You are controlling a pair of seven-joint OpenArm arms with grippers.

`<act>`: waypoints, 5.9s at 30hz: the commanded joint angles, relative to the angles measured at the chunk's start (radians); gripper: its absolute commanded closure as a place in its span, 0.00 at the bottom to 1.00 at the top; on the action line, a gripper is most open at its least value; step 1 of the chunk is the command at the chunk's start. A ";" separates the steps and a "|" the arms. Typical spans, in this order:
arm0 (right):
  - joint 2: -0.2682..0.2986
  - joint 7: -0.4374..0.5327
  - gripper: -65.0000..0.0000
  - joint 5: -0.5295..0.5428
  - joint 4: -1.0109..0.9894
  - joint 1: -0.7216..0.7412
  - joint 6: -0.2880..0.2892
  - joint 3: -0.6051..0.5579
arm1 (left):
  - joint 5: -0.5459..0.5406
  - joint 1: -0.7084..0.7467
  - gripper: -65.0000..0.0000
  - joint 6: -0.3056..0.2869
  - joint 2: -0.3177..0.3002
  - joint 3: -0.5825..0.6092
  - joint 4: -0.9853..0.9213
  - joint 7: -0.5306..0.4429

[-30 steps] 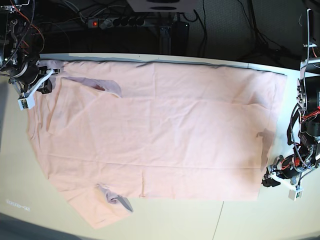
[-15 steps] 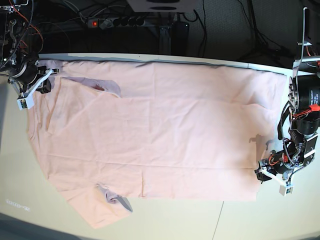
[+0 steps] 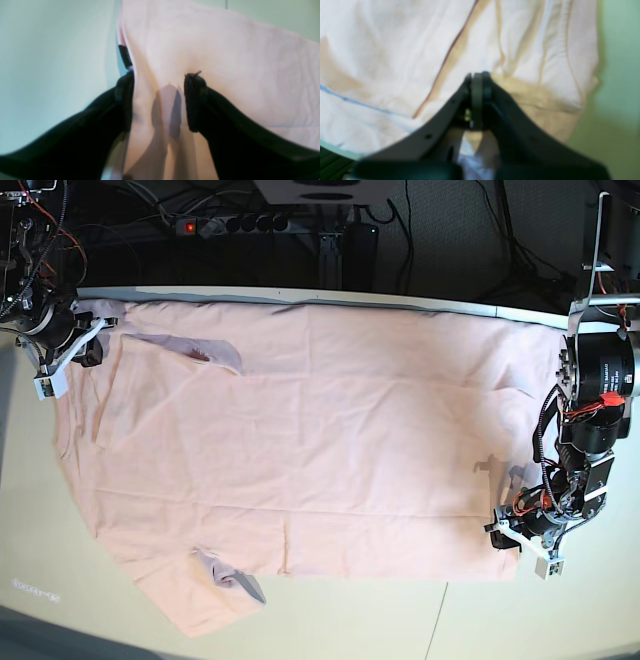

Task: Fold the T-shirt properly

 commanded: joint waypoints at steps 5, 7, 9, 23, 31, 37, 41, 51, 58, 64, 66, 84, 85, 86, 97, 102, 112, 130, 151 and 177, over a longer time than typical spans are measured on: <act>0.022 0.009 1.00 0.008 0.010 0.006 -0.006 0.010 | -0.001 -0.031 0.49 0.009 0.024 -0.001 0.011 0.002; 0.022 0.010 1.00 0.008 0.010 0.006 -0.006 0.010 | -0.001 -0.031 0.49 0.007 0.035 -0.001 0.011 0.002; 0.022 0.010 1.00 0.008 0.010 0.006 -0.006 0.010 | 0.000 -0.031 0.51 0.005 0.044 -0.001 0.011 -0.010; 0.022 0.013 1.00 0.026 0.011 0.047 -0.006 0.011 | 0.000 -0.031 1.00 0.010 0.045 -0.001 0.011 -0.039; 0.024 0.008 1.00 0.047 0.010 0.173 -0.006 0.014 | 0.006 -0.031 1.00 0.010 0.045 -0.001 0.011 -0.031; 0.037 0.008 1.00 0.045 -0.020 0.329 -0.004 0.016 | 0.007 -0.031 1.00 0.010 0.046 -0.001 0.011 -0.001; 0.061 0.006 1.00 0.045 -0.184 0.528 -0.003 0.016 | 0.039 -0.031 1.00 0.009 0.045 -0.001 0.011 0.011; 0.072 0.034 1.00 0.055 -0.880 1.098 0.000 0.016 | 0.052 -0.020 1.00 0.009 0.045 -0.001 0.011 0.025; 0.093 0.080 1.00 -0.039 -1.184 1.243 -0.001 0.016 | 0.052 -0.019 1.00 0.009 0.042 -0.001 0.011 0.044; 0.151 0.124 1.00 -0.042 -1.240 1.201 0.000 0.016 | 0.051 -0.022 1.00 0.009 0.040 -0.001 0.011 0.047; 0.158 0.133 1.00 -0.046 -1.240 1.197 0.000 0.016 | 0.051 -0.025 1.00 0.009 0.043 -0.001 0.011 0.045; 0.133 0.153 0.32 -0.198 -1.244 1.161 0.000 0.016 | 0.044 -0.025 1.00 0.005 0.043 -0.001 0.011 0.058; 0.124 0.152 0.32 -0.203 -1.245 1.141 0.000 0.016 | 0.044 -0.025 1.00 0.005 0.043 -0.001 0.011 0.064; 0.116 0.153 0.32 -0.201 -1.245 1.117 -0.001 0.016 | 0.044 -0.025 1.00 0.005 0.043 -0.001 0.011 0.068; -0.005 0.249 0.39 -0.158 -1.245 0.988 -0.003 0.016 | 0.043 -0.025 1.00 -0.003 0.045 0.000 0.011 0.071; -0.045 0.272 0.39 -0.173 -1.244 1.022 -0.003 0.016 | 0.042 -0.026 1.00 -0.029 0.043 0.002 0.011 0.074; -0.062 0.283 0.39 -0.176 -1.243 1.053 0.001 0.016 | -0.002 -0.028 1.00 -0.029 0.043 0.145 0.012 0.065; -0.117 0.284 0.39 -0.285 -1.242 1.136 0.045 0.016 | -0.001 -0.050 1.00 -0.032 0.042 0.166 0.012 0.063; -0.076 0.362 1.00 -0.408 -1.218 1.135 0.064 -0.169 | -0.050 -0.050 1.00 -0.032 -0.010 0.166 0.012 0.013; -0.028 0.345 1.00 -0.314 -0.867 0.939 0.077 -0.170 | -0.360 -0.088 1.00 -0.281 -0.102 0.166 0.013 0.359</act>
